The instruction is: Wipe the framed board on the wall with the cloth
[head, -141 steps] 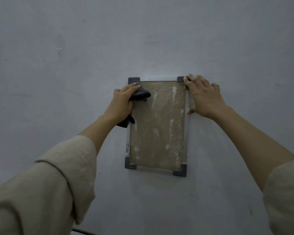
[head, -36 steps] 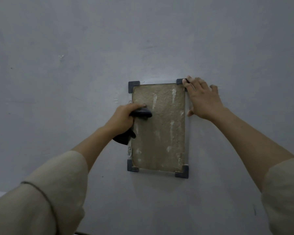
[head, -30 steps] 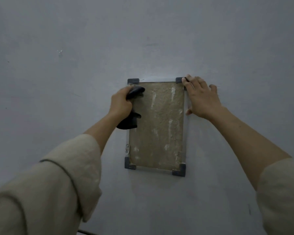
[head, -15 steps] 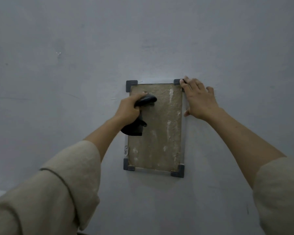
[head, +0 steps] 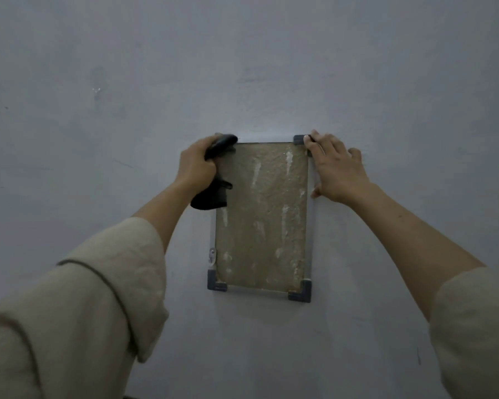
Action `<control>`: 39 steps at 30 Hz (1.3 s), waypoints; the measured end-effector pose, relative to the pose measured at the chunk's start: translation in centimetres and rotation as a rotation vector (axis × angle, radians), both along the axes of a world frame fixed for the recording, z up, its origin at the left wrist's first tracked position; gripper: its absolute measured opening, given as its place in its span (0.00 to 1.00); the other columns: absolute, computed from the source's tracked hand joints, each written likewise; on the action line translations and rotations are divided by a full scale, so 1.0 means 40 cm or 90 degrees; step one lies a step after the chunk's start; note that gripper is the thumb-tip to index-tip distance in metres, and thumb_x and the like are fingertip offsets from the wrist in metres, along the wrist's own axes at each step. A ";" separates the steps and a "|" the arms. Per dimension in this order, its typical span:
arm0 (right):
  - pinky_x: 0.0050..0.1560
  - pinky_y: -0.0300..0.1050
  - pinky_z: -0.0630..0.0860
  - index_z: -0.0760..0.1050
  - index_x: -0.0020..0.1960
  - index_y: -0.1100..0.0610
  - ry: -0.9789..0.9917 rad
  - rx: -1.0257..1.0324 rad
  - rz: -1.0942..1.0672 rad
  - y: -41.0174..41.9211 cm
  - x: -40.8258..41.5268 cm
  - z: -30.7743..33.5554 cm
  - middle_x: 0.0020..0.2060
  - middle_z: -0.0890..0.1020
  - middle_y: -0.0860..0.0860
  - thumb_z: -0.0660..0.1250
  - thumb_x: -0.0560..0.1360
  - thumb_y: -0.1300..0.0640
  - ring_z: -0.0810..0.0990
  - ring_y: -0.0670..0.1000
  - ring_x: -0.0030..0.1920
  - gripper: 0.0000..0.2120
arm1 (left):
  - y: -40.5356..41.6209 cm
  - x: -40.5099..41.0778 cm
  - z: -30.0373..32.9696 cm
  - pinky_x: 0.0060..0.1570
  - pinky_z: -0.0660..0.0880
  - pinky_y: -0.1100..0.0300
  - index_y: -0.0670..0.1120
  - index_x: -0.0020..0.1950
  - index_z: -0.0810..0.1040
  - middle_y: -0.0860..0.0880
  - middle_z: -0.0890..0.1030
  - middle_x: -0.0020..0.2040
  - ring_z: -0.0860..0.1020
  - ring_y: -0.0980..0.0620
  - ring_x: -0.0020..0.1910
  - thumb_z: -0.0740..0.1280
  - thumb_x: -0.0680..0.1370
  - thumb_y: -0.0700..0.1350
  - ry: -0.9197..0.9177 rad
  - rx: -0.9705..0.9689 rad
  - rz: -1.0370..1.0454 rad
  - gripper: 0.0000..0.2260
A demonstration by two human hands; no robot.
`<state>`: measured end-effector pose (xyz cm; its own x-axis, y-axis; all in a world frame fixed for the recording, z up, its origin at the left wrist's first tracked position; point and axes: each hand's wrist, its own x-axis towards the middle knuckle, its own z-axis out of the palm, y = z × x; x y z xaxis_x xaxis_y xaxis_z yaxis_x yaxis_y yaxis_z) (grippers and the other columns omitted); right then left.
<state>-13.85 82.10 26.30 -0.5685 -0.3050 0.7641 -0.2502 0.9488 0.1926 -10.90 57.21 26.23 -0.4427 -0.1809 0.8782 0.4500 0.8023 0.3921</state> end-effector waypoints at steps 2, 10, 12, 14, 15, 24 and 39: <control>0.71 0.60 0.55 0.43 0.78 0.54 -0.002 -0.003 0.001 -0.001 0.000 -0.001 0.77 0.44 0.49 0.75 0.68 0.51 0.45 0.54 0.77 0.52 | 0.024 -0.010 -0.017 0.63 0.63 0.65 0.49 0.68 0.72 0.46 0.73 0.67 0.69 0.47 0.67 0.58 0.75 0.30 -0.011 -0.031 0.001 0.25; 0.70 0.60 0.56 0.42 0.78 0.55 0.002 -0.002 0.000 0.000 -0.001 -0.002 0.77 0.45 0.49 0.75 0.68 0.51 0.45 0.53 0.77 0.52 | 0.014 -0.013 -0.024 0.62 0.62 0.68 0.46 0.68 0.72 0.45 0.72 0.68 0.69 0.47 0.67 0.57 0.74 0.28 0.019 0.010 0.008 0.25; 0.70 0.60 0.56 0.42 0.78 0.55 0.001 -0.003 0.003 -0.002 -0.002 -0.004 0.77 0.45 0.49 0.75 0.68 0.51 0.45 0.54 0.76 0.52 | 0.029 -0.015 -0.068 0.64 0.58 0.69 0.45 0.68 0.71 0.45 0.71 0.69 0.67 0.46 0.69 0.56 0.73 0.27 -0.001 -0.038 -0.002 0.26; 0.70 0.60 0.56 0.43 0.78 0.55 0.003 -0.006 0.004 -0.002 -0.001 -0.005 0.77 0.45 0.50 0.75 0.68 0.52 0.45 0.54 0.76 0.52 | 0.024 -0.019 -0.103 0.64 0.58 0.68 0.46 0.68 0.71 0.45 0.71 0.69 0.68 0.46 0.68 0.58 0.74 0.27 -0.026 -0.165 -0.037 0.25; 0.70 0.60 0.56 0.43 0.78 0.55 0.005 -0.007 0.004 -0.001 -0.001 -0.004 0.77 0.45 0.50 0.75 0.68 0.52 0.46 0.54 0.76 0.52 | 0.015 -0.015 -0.109 0.64 0.59 0.68 0.46 0.68 0.72 0.45 0.72 0.68 0.68 0.46 0.68 0.58 0.74 0.28 -0.044 -0.219 -0.053 0.25; 0.70 0.60 0.57 0.43 0.78 0.55 0.002 -0.014 0.009 -0.002 0.000 -0.006 0.77 0.45 0.50 0.75 0.68 0.52 0.46 0.54 0.76 0.51 | 0.051 -0.016 -0.159 0.60 0.59 0.72 0.45 0.67 0.72 0.44 0.73 0.67 0.70 0.46 0.66 0.58 0.73 0.27 -0.013 -0.071 -0.038 0.25; 0.70 0.61 0.57 0.42 0.78 0.55 0.003 -0.012 0.000 -0.004 -0.002 -0.002 0.77 0.45 0.49 0.75 0.68 0.52 0.46 0.54 0.76 0.51 | -0.009 -0.005 -0.179 0.59 0.61 0.73 0.45 0.65 0.75 0.44 0.75 0.64 0.71 0.47 0.65 0.57 0.70 0.24 -0.025 -0.023 -0.067 0.28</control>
